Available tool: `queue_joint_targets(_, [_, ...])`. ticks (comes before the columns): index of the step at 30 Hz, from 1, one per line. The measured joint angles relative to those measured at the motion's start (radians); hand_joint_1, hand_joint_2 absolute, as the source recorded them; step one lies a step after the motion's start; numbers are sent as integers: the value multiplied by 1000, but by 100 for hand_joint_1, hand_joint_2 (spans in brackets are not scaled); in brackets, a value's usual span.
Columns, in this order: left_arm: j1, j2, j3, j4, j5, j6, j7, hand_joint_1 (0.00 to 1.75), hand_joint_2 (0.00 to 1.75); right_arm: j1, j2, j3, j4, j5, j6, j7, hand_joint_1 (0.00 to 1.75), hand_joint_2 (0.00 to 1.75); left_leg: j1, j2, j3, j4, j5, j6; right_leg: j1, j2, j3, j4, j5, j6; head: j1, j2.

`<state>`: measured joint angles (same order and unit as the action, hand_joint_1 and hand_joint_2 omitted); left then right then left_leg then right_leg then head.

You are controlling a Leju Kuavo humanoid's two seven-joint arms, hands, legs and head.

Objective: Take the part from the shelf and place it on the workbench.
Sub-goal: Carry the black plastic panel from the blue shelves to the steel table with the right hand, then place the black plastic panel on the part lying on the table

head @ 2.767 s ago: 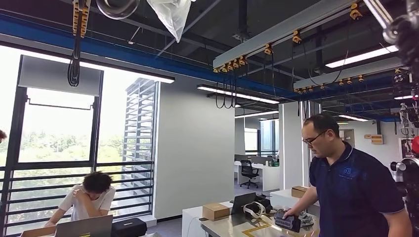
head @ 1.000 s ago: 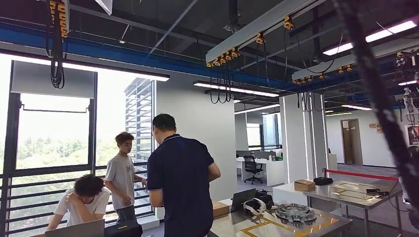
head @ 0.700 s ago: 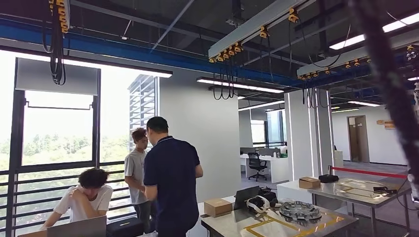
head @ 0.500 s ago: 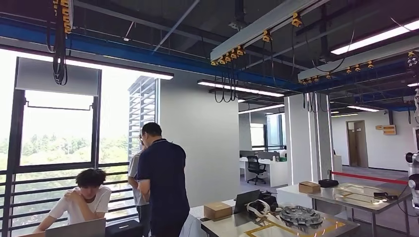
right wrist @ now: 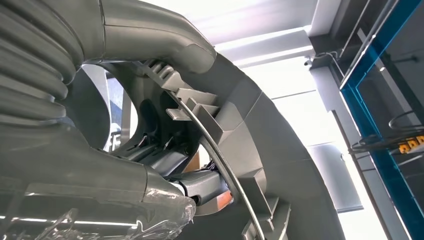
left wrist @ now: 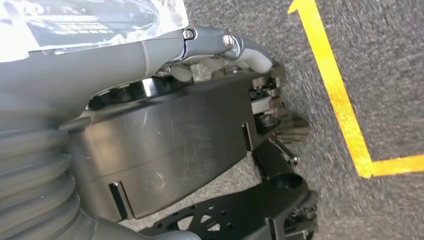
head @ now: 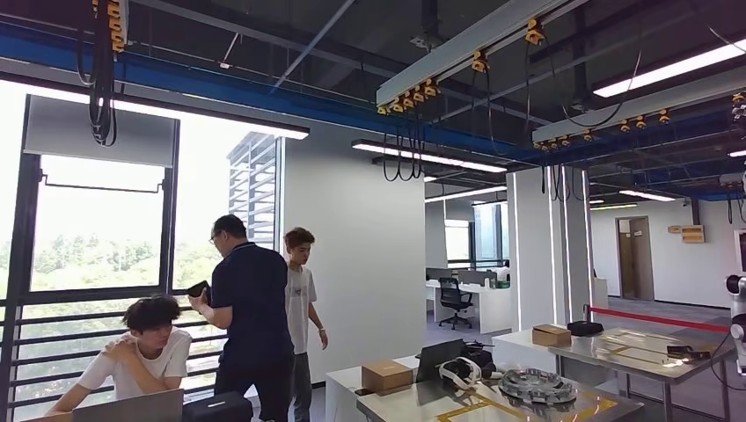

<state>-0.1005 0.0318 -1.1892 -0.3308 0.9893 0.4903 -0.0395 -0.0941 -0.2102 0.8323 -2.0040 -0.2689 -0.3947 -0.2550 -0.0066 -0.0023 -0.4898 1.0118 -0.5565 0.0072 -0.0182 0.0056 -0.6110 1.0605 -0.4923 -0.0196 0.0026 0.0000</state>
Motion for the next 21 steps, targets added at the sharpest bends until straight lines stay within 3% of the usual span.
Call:
queue_joint_targets(3, [-1,0,-1,0,0,0,0,0,175,-1,0,0,0,0,0,0,175,175,4,1,-15,49,-33,-14,-5,-2,11,-9,-6,-15,2,0])
queue_joint_targets(6, [-4,0,-1,0,-2,0,-3,0,175,-3,1,0,0,0,2,0,175,175,11,1,-116,234,-98,-25,-4,-7,23,-10,-16,-24,6,0])
queue_joint_targets(7, [-5,-1,-1,0,-3,-1,-4,0,175,-3,1,0,1,0,4,0,175,175,12,1,-144,276,-99,-26,-4,-7,28,-10,-20,-24,7,0])
queue_joint_targets(8, [-7,-1,-1,0,-4,-1,-4,0,175,-3,1,0,2,0,5,1,175,175,12,1,-157,282,-79,-25,-3,-6,35,-10,-24,-23,8,0])
queue_joint_targets(9, [-7,-1,-2,0,-4,-1,-3,0,175,-4,1,0,2,0,6,2,175,175,12,1,-153,251,-40,-22,-3,-5,43,-10,-29,-22,9,0])
queue_joint_targets(11, [-5,-1,-4,0,-4,-2,0,0,175,-9,1,1,3,0,10,4,175,175,9,1,-120,138,49,-11,-2,-2,60,-12,-40,-17,9,0])
queue_joint_targets(12, [-4,-1,-6,0,-4,-3,1,0,175,-13,1,1,3,0,13,6,175,175,6,1,-105,93,76,-5,-1,0,65,-13,-43,-13,8,0])
queue_joint_targets(13, [-3,-1,-8,0,-5,-4,1,0,175,-18,2,1,3,0,16,9,175,175,2,1,-96,65,85,0,-2,0,66,-14,-45,-8,8,0])
queue_joint_targets(15, [-4,0,-10,0,-5,-7,2,0,175,-28,2,3,4,1,23,17,175,175,-3,2,-89,42,73,8,-3,-2,62,-16,-45,5,8,0])
queue_joint_targets(17, [-6,-1,-12,0,-7,-9,2,0,175,-40,3,6,6,2,30,24,175,175,0,2,-78,19,67,16,-4,-6,58,-11,-52,18,6,0])
queue_joint_targets(19, [-6,-2,-15,0,-9,-12,1,0,175,-55,3,11,11,2,38,30,175,175,5,1,-68,5,70,23,-4,-6,25,53,-86,25,2,0])
queue_joint_targets(21, [-6,-3,-17,0,-12,-15,1,0,175,-66,3,16,17,4,44,37,175,175,4,1,-66,5,68,29,-3,-4,-47,179,-130,29,-1,0])
